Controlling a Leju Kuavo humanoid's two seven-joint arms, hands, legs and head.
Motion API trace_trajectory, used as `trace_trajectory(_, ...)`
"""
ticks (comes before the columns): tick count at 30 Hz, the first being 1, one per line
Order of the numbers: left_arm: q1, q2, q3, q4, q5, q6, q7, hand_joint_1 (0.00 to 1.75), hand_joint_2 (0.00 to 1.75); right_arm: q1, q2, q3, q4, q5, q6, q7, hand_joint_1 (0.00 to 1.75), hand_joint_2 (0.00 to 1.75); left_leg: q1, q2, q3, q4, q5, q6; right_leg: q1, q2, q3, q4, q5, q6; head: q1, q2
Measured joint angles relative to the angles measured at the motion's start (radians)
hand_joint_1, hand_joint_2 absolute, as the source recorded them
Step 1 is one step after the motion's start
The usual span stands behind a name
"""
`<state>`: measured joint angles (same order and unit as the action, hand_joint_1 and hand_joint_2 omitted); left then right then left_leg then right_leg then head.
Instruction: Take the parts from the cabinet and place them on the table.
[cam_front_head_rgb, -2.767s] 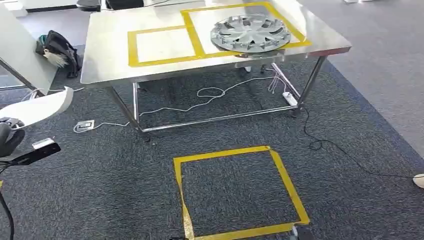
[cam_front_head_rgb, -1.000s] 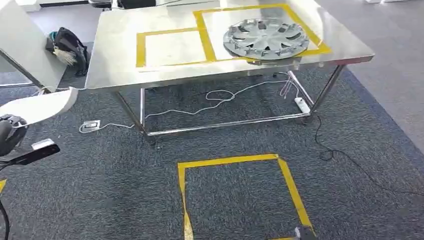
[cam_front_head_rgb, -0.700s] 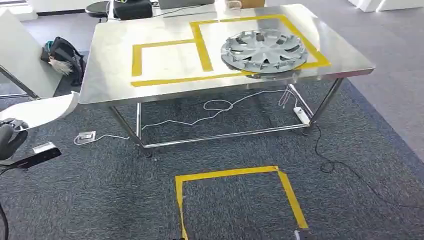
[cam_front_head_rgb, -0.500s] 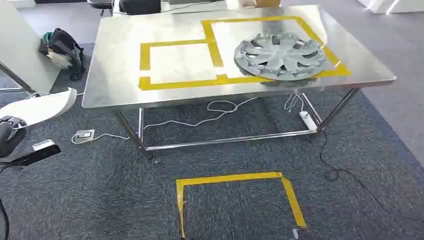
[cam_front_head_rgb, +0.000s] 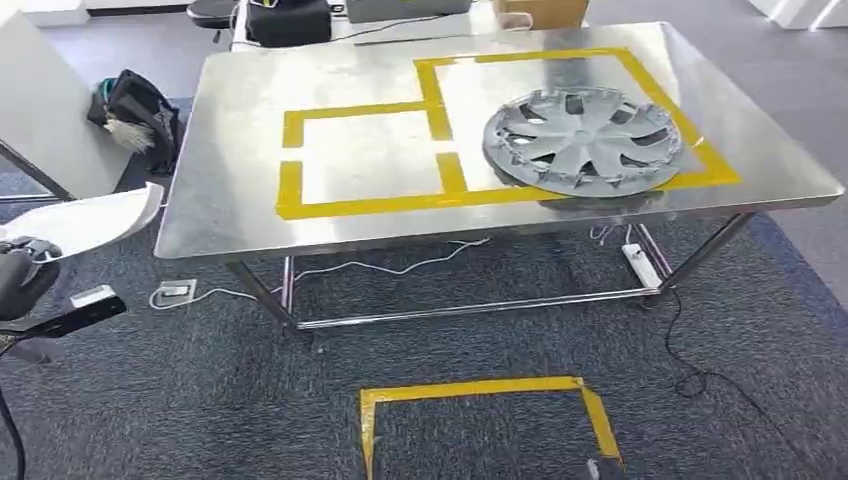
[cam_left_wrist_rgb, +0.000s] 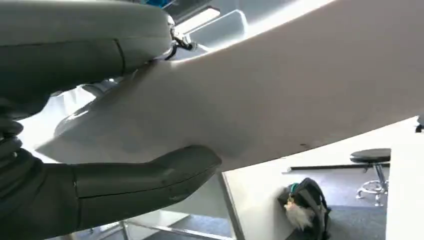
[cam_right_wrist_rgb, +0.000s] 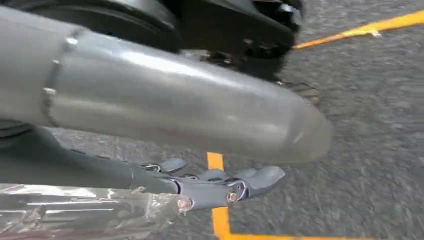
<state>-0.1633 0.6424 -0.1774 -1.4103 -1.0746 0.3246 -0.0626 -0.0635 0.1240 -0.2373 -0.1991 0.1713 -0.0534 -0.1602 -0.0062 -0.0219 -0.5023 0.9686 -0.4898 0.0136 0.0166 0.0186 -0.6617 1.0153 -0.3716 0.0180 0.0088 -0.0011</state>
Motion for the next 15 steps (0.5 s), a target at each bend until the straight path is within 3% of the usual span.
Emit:
trace_trajectory(4,0.002,0.0,0.001,-0.002,0.0,0.003,0.0,1.75,1.75,-0.004,0.0,0.0,0.0,0.002,0.0,0.0,0.0,0.0,0.0,0.005,0.002,-0.002,0.002,-0.001,0.0,0.012,-0.001,-0.003,-0.01,-0.01,-0.001,0.0)
trace_trajectory(6,0.004,0.0,0.004,-0.002,0.0,0.007,0.0,1.75,1.75,0.0,0.0,0.0,0.0,0.003,0.002,0.0,0.0,0.0,0.0,0.006,0.008,-0.018,-0.012,0.009,0.003,0.013,-0.003,-0.002,-0.013,-0.014,-0.001,0.0)
trace_trajectory(9,0.015,-0.001,0.011,-0.005,0.002,0.011,-0.001,1.75,1.75,0.0,0.0,0.0,0.0,0.005,0.001,0.0,0.0,0.0,0.002,0.007,0.008,-0.021,-0.01,-0.016,0.004,0.013,-0.003,-0.001,-0.012,-0.016,0.0,0.0)
trace_trajectory(13,0.027,-0.004,0.027,-0.008,0.009,0.02,-0.014,1.75,1.75,-0.001,0.0,0.0,0.0,0.008,0.001,0.0,0.0,0.0,0.001,0.007,0.01,-0.021,-0.008,-0.022,0.002,0.011,0.001,-0.002,-0.009,-0.018,0.0,0.0)
trace_trajectory(14,0.028,-0.005,0.028,-0.01,0.01,0.023,-0.02,1.75,1.75,-0.002,0.0,0.0,0.0,0.009,0.001,0.0,0.0,0.0,0.0,0.007,0.011,-0.019,-0.008,-0.021,-0.002,0.01,0.004,-0.006,-0.006,-0.016,0.0,0.0)
trace_trajectory(15,0.03,-0.004,0.032,-0.015,0.011,0.027,-0.026,1.75,1.75,-0.004,0.002,0.0,0.0,0.011,0.002,0.001,0.0,0.0,-0.005,0.007,0.014,-0.029,-0.017,-0.002,-0.007,0.011,0.01,-0.021,-0.013,0.005,0.0,0.0)
